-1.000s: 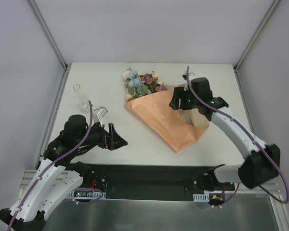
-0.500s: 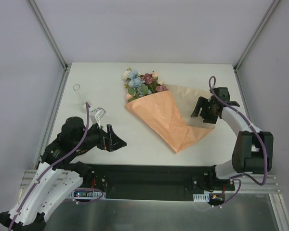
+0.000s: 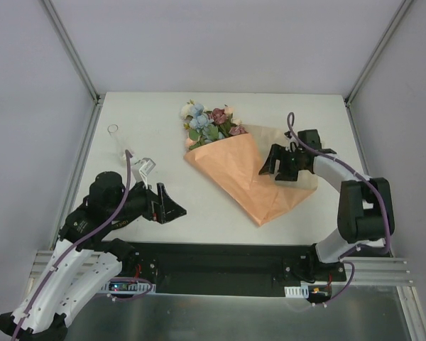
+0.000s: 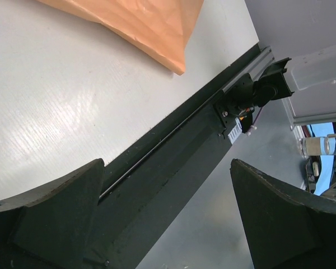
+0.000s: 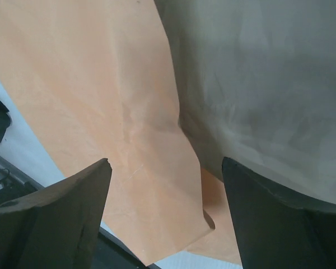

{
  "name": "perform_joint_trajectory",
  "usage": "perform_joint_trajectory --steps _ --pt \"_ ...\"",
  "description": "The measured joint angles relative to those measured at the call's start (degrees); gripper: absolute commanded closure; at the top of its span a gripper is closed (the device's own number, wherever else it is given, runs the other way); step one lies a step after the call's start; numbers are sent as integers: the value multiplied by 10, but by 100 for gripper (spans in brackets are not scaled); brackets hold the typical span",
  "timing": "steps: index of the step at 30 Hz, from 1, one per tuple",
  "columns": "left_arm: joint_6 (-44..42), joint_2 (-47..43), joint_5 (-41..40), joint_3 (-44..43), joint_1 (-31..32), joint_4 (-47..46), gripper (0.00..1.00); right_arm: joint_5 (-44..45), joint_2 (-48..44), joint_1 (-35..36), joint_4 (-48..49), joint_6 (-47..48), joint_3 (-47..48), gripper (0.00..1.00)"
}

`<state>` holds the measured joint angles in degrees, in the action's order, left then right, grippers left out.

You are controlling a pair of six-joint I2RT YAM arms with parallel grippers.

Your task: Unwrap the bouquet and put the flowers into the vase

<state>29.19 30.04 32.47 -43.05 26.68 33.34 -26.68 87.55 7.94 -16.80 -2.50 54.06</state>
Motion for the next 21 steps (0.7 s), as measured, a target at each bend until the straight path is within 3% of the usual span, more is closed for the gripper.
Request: perform_joint_trajectory --steps 3,4,7,13,16,21 --pt "2 -13 0 0 0 0 6 -30 55 0 7 2 0 34" --pt "2 -16 0 0 0 0 6 -40 67 0 12 2 0 46" --pt "2 -17 0 0 0 1 6 -70 85 5 28 -1 1 65" --pt "2 -11 0 0 0 1 6 -101 83 43 52 -12 9 92" --pt "1 -6 0 0 0 2 6 -102 60 64 51 -18 9 99" --pt "1 -1 -1 -2 0 3 5 -102 -2 123 41 -27 25 99"
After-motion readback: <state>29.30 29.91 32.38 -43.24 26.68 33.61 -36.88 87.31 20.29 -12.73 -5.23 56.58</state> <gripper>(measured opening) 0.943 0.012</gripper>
